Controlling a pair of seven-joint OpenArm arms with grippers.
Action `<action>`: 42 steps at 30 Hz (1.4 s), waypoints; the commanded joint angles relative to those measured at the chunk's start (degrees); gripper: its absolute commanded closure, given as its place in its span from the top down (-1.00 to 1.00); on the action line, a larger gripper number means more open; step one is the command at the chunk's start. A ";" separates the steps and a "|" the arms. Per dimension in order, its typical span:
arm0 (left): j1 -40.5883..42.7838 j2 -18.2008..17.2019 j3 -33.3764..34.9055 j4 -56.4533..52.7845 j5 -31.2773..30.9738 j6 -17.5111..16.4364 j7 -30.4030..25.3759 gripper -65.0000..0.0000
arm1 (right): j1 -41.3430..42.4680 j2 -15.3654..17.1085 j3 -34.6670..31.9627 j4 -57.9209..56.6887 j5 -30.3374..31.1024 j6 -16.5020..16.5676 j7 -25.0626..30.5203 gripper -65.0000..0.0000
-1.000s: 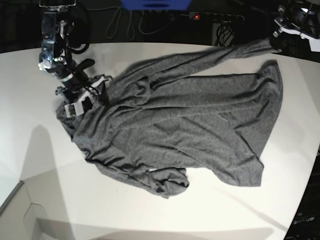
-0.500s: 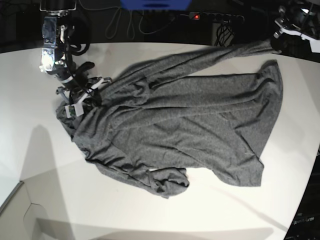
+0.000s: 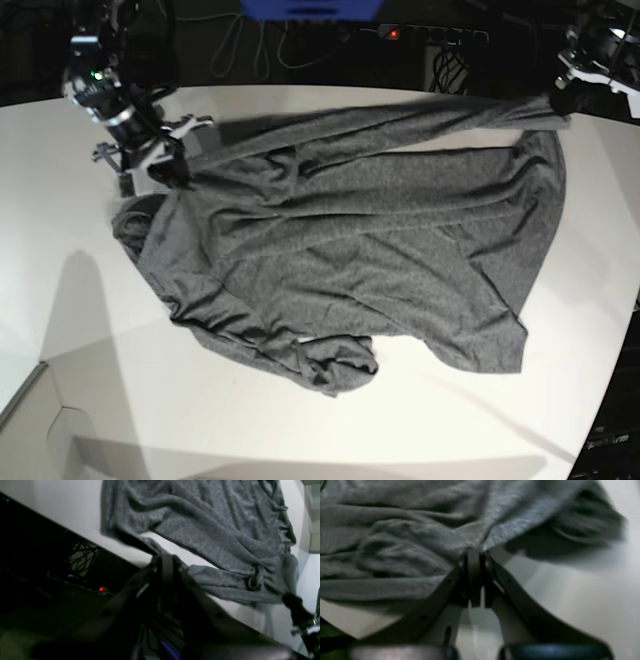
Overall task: Layout the t-shirt on the table in an organized manner, then fold the t-shirt properly
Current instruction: 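Release the shirt with both grippers and lift them clear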
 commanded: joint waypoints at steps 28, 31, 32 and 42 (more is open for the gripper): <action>-8.78 -0.90 -6.68 -7.33 -0.78 0.14 -0.79 -1.00 | -12.23 0.45 -4.06 4.87 0.61 0.41 1.44 -1.00; -10.89 -2.83 -6.33 -11.29 -0.78 0.14 -0.79 -1.00 | -12.23 0.45 -4.06 4.43 0.61 0.41 1.44 -1.00; -11.51 -3.27 -6.33 -12.34 -0.78 0.14 -0.79 -1.00 | -12.14 0.45 -4.06 4.08 0.61 0.41 1.44 -1.00; -15.29 -4.68 -6.33 -14.98 -0.61 0.23 -0.79 -1.00 | -12.14 0.45 -4.06 3.37 0.61 0.41 1.44 -1.00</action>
